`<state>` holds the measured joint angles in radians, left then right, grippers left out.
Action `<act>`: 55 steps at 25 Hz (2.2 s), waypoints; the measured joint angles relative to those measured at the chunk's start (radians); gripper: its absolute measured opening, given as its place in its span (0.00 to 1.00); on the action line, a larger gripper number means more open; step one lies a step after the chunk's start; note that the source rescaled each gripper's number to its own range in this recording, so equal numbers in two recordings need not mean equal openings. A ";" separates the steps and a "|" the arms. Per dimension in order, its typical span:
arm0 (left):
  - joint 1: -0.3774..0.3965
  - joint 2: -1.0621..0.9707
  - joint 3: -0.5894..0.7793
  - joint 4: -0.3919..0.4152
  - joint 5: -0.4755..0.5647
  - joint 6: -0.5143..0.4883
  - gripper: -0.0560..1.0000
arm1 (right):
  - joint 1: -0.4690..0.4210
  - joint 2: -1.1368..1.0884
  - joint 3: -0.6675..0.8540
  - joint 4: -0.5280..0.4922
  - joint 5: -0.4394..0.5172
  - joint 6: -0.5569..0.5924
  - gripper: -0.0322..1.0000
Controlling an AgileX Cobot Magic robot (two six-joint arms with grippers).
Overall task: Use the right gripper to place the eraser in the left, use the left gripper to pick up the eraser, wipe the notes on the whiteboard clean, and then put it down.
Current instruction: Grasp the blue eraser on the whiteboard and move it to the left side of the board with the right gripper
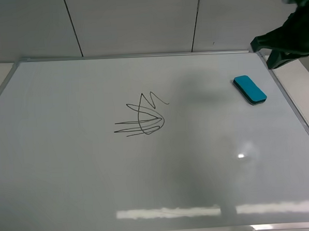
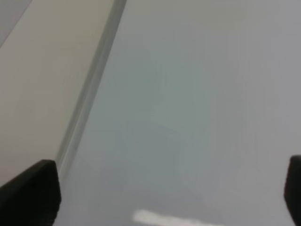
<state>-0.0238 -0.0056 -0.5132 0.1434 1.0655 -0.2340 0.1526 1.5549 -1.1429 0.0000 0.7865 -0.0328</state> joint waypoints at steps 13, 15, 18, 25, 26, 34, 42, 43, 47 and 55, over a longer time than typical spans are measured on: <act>0.000 0.000 0.000 0.000 0.000 0.000 0.92 | 0.048 0.328 -0.053 -0.122 -0.109 0.010 0.03; 0.000 0.000 0.000 0.000 0.000 0.000 0.92 | 0.031 0.331 -0.053 -0.124 -0.109 0.008 0.03; 0.000 0.000 0.000 0.000 0.000 0.000 0.92 | -0.013 0.332 -0.053 -0.116 -0.110 0.000 0.03; 0.000 0.000 0.000 0.000 0.000 0.000 0.92 | -0.111 0.334 -0.053 -0.079 -0.147 -0.022 0.03; 0.000 0.000 0.000 0.000 0.000 0.000 0.92 | -0.114 0.334 -0.053 -0.079 -0.160 -0.023 0.03; 0.000 0.000 0.000 0.000 0.000 0.000 0.92 | -0.114 0.336 -0.053 -0.078 -0.297 -0.024 0.03; 0.000 0.000 0.000 0.000 0.000 0.000 0.92 | -0.114 0.419 -0.054 -0.077 -0.364 -0.024 0.03; 0.000 0.000 0.000 0.000 0.000 0.000 0.92 | -0.114 0.429 -0.054 -0.076 -0.376 -0.024 0.03; 0.000 0.000 0.000 0.000 0.000 0.000 0.92 | -0.114 0.447 -0.056 -0.076 -0.396 -0.025 0.03; 0.000 0.000 0.000 0.000 0.000 0.000 0.92 | -0.096 0.460 -0.068 -0.090 -0.373 -0.026 0.03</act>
<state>-0.0238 -0.0056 -0.5132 0.1436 1.0655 -0.2340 0.0564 2.0153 -1.2110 -0.0898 0.4136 -0.0585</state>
